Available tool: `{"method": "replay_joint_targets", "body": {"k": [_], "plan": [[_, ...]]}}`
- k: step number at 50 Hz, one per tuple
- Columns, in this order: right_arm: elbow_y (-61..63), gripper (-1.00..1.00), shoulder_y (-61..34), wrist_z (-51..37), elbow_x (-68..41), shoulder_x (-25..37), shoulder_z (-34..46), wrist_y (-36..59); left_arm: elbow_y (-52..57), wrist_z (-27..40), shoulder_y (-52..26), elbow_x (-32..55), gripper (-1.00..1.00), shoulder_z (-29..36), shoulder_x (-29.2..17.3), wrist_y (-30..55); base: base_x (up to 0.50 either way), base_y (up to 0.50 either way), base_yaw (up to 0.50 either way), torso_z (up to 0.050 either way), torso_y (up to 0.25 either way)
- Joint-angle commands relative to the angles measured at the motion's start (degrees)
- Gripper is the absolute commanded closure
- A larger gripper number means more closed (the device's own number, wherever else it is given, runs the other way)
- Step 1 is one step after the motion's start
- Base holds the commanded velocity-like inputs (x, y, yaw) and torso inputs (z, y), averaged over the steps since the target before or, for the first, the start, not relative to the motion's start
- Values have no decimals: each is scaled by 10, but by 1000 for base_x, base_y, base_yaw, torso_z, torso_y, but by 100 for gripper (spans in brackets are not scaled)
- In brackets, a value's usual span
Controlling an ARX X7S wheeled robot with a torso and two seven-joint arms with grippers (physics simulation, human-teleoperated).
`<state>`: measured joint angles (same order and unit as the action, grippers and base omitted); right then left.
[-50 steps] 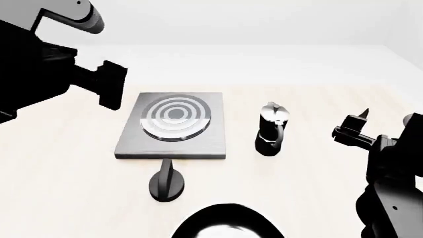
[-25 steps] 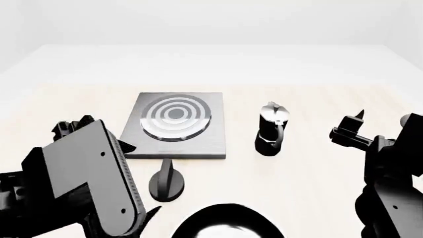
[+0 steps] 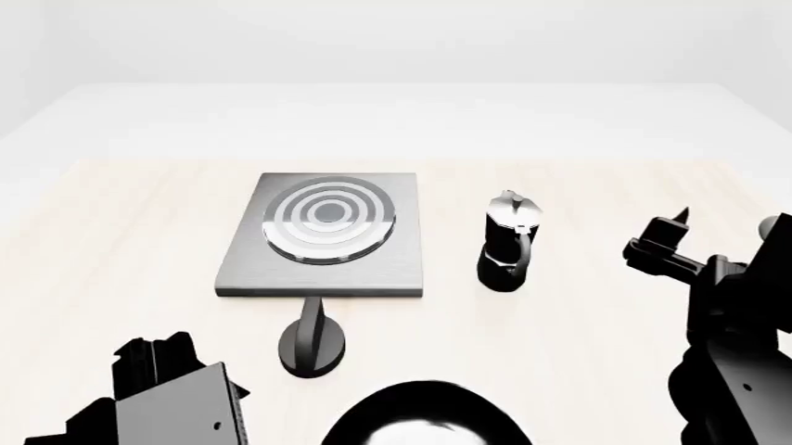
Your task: Turn on the stove and put the frying pan on it.
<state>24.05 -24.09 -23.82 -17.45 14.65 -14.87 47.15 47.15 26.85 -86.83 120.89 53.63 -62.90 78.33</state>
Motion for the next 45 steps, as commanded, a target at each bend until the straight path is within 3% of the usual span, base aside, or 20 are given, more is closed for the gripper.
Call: {"method": "replay_joint_targets", "body": {"k": [1, 17, 45], "plan": [[-3, -100, -2, -12, 6, 3, 5, 8, 2, -21, 60, -48, -100, 11, -21, 2, 0, 0, 0, 0, 0], [-6, -100, -3, -17, 4, 5, 9, 13, -27, -12, 51, -45, -100, 10, -28, -15, 0, 0, 0, 0, 0], [0, -100, -2, -26, 0, 9, 8, 17, -21, -77, 122, -97, -100, 32, -21, -7, 0, 0, 0, 0, 0]]}}
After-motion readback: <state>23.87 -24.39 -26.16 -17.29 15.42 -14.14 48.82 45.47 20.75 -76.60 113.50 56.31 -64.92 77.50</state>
